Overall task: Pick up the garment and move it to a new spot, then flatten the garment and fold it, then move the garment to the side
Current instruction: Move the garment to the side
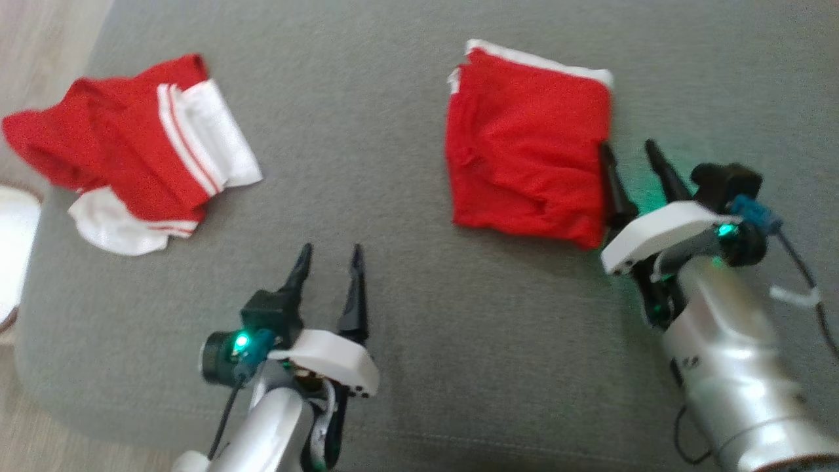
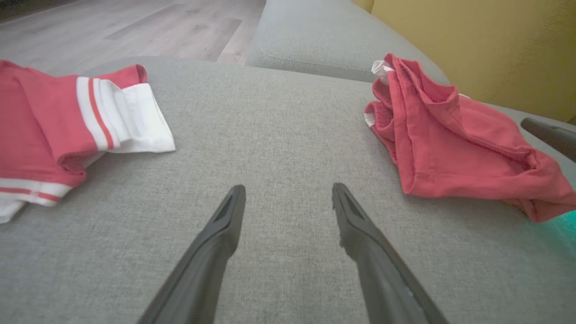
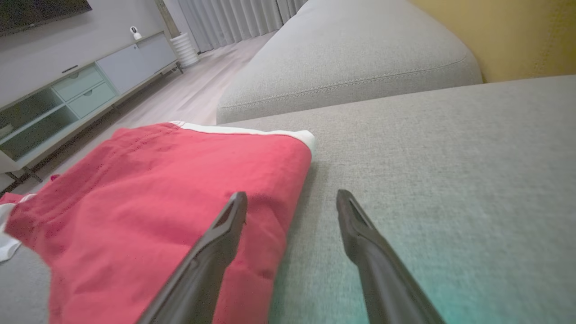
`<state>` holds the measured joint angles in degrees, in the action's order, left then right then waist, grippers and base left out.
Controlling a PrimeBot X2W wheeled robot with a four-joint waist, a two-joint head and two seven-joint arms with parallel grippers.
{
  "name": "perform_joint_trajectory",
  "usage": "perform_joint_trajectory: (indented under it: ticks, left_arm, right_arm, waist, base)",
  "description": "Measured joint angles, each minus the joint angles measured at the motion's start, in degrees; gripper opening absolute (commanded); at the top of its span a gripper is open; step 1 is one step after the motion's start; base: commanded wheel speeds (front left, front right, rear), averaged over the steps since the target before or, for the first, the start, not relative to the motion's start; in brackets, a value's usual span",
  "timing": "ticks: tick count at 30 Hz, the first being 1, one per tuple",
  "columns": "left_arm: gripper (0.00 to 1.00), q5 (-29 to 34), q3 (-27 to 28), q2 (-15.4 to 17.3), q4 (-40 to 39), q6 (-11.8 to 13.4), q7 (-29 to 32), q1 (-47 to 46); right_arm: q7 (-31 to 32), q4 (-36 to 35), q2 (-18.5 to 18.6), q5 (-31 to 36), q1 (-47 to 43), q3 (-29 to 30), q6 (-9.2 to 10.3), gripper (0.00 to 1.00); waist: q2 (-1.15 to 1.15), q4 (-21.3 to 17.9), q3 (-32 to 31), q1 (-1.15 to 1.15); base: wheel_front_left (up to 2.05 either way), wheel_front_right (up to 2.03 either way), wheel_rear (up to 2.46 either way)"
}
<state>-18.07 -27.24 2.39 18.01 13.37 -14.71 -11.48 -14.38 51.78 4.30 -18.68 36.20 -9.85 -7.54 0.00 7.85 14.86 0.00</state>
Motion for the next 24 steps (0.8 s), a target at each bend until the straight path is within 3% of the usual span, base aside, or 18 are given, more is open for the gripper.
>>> perform_joint_trajectory:
  ticks: [6,7,8,9,10,18,24]
  left_arm:
    - [1.0,-1.3,-2.7,0.0,-0.4,0.8,0.0,-1.4]
    - [1.0,-1.3,-3.0,0.0,-0.4,1.0,0.0,-1.4]
    - [1.0,-1.5,-3.2,0.0,-0.5,1.1,0.0,-1.5]
    - [1.0,-1.9,-3.4,0.0,-0.5,1.2,0.0,-1.5]
    - [1.0,-1.9,-3.5,-0.1,-0.5,1.3,0.0,-1.6]
    - [1.0,-1.5,-2.3,-0.1,-0.2,1.3,0.0,-1.9]
    - [1.0,0.4,0.6,0.1,1.1,0.6,0.0,-2.3]
  right_arm:
    - [0.2,9.6,1.1,-0.5,4.6,2.0,0.0,1.0]
    - [0.2,10.3,1.1,-0.9,5.2,2.1,0.0,0.96]
    - [0.2,10.9,1.2,-1.7,6.0,2.2,0.0,0.66]
    - [0.2,11.5,1.5,-1.5,7.0,1.1,0.0,0.05]
    - [0.2,11.9,1.5,-1.4,7.7,0.4,0.0,0.0]
    - [0.2,12.6,0.0,-4.3,8.3,-3.4,0.0,0.0]
    - [0.2,9.1,-0.3,-7.4,6.8,-8.1,0.0,0.0]
  waist:
    - [0.0,4.0,2.6,0.0]
    - [0.0,4.4,2.9,0.0]
    - [0.0,4.7,3.1,0.0]
    - [0.0,4.9,3.4,0.0]
    - [0.0,5.0,3.5,0.0]
    - [0.0,2.0,3.1,0.0]
    - [0.0,-5.1,2.6,0.0]
  base:
    - [0.0,0.0,0.0]
    - [0.0,0.0,0.0]
    - [0.0,0.0,0.0]
    - [0.0,0.0,0.0]
    - [0.0,0.0,0.0]
    - [0.0,0.0,0.0]
    - [0.0,0.0,0.0]
